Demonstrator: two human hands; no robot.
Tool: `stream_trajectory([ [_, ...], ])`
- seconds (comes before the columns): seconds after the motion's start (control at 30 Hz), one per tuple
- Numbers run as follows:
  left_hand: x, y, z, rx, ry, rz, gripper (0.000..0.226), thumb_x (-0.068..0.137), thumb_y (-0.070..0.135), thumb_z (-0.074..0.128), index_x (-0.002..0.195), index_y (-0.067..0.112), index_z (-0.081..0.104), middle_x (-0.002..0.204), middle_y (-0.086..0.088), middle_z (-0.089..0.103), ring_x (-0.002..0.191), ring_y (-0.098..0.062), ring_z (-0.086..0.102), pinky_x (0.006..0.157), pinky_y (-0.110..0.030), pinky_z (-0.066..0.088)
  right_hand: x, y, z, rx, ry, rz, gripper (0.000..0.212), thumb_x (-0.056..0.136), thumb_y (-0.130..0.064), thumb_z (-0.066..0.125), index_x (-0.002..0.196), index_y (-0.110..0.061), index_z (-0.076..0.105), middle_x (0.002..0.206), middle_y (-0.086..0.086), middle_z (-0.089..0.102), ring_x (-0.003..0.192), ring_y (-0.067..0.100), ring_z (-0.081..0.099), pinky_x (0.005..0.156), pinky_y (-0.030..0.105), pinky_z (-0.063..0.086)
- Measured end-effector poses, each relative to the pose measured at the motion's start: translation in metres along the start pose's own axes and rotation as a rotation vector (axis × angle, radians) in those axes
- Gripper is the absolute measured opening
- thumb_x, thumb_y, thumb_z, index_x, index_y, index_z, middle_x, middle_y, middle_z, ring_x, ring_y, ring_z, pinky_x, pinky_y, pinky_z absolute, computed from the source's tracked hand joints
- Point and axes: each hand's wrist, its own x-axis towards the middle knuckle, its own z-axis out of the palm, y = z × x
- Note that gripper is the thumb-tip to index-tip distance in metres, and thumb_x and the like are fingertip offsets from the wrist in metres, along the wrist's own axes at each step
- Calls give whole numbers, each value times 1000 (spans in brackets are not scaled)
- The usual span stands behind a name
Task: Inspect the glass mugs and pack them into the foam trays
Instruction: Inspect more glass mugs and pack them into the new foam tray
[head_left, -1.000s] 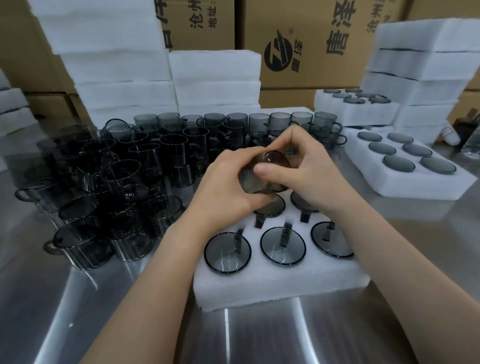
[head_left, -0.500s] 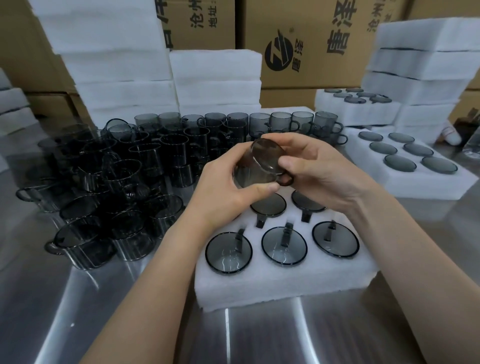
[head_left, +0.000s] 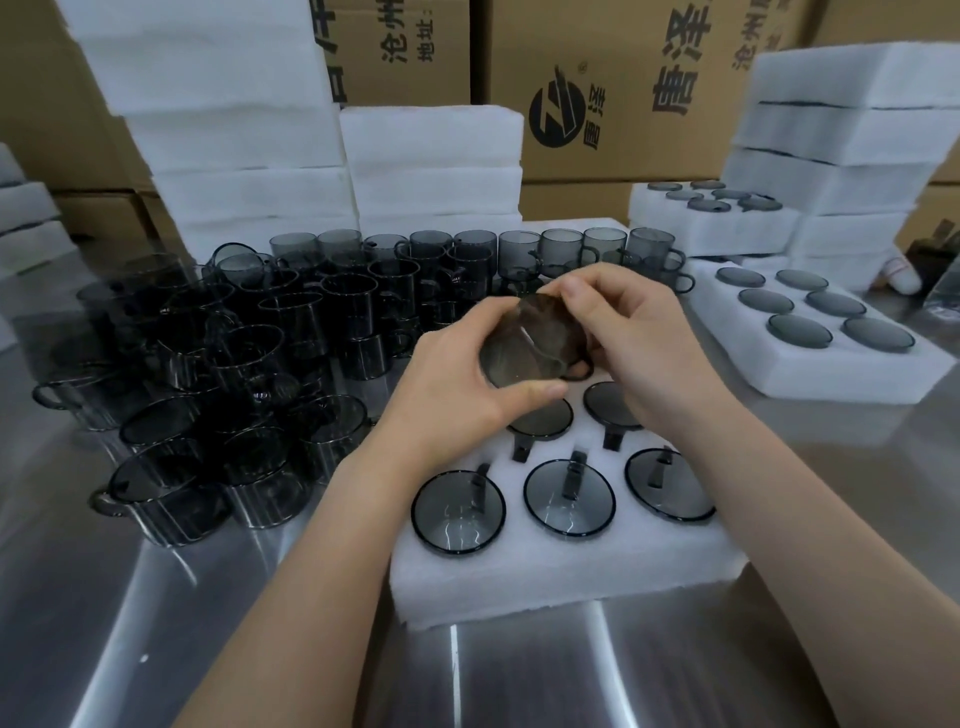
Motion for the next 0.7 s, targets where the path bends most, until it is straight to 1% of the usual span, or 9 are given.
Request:
stream_trajectory([
  [0.07,1,-1,0,-69,73,-17,52,70,48,77,116,31,59,102,25,67,100,7,60,86,-12,45,1,0,-3,98,-11,47,13,98,-15,56,91,-15,67,80,-2,65,70,9,60,64,28,54],
  [0.13,0,1,-1,-136,126,-20,48,74,47,75,116,30,57,106,29,64,102,7,61,88,-14,46,2,0,-7,113,-56,105,14,96,-23,60,85,-15,65,80,-1,65,75,14,63,76,38,58],
  [0.17,0,1,-1,-159,141,-18,49,76,45,74,118,30,54,108,29,64,103,6,61,90,-17,48,2,0,-7,90,-92,147,21,94,-31,62,80,-15,63,76,-1,64,72,16,62,75,40,58],
  [0.23,-1,1,-2,-190,139,-9,55,78,40,75,124,29,48,111,26,63,105,2,62,93,-25,50,2,0,-7,46,-183,220,31,88,-43,61,74,-16,63,70,2,61,64,20,59,64,35,55],
  [0.3,-1,1,-3,-194,126,11,58,79,36,75,128,31,45,113,21,63,109,-3,62,97,-30,49,1,0,-7,49,-247,231,33,88,-47,58,72,-18,63,65,4,56,55,19,55,56,31,51],
  [0.4,0,2,-4,-149,186,34,55,76,35,77,126,27,53,117,15,63,114,-5,59,100,-29,47,1,0,-7,116,-285,204,32,90,-42,55,68,-20,59,57,1,48,48,17,47,52,29,49],
  [0.5,2,3,-3,-163,237,4,54,73,33,78,123,22,61,118,7,65,112,-10,61,99,-35,50,2,2,-8,180,-315,213,31,92,-38,52,68,-19,59,57,1,46,49,16,45,53,28,47],
  [0.6,3,5,-4,-243,237,-24,48,72,29,77,117,26,62,114,5,68,108,-11,65,96,-36,52,3,3,-9,289,-359,222,28,94,-32,49,76,-17,64,61,1,48,52,17,46,58,29,47],
  [0.7,4,7,-5,-310,241,-47,45,75,28,75,117,19,64,109,3,71,102,-10,67,92,-32,55,2,2,-11,371,-405,189,26,95,-26,46,87,-14,67,63,1,49,55,16,47,60,29,47],
])
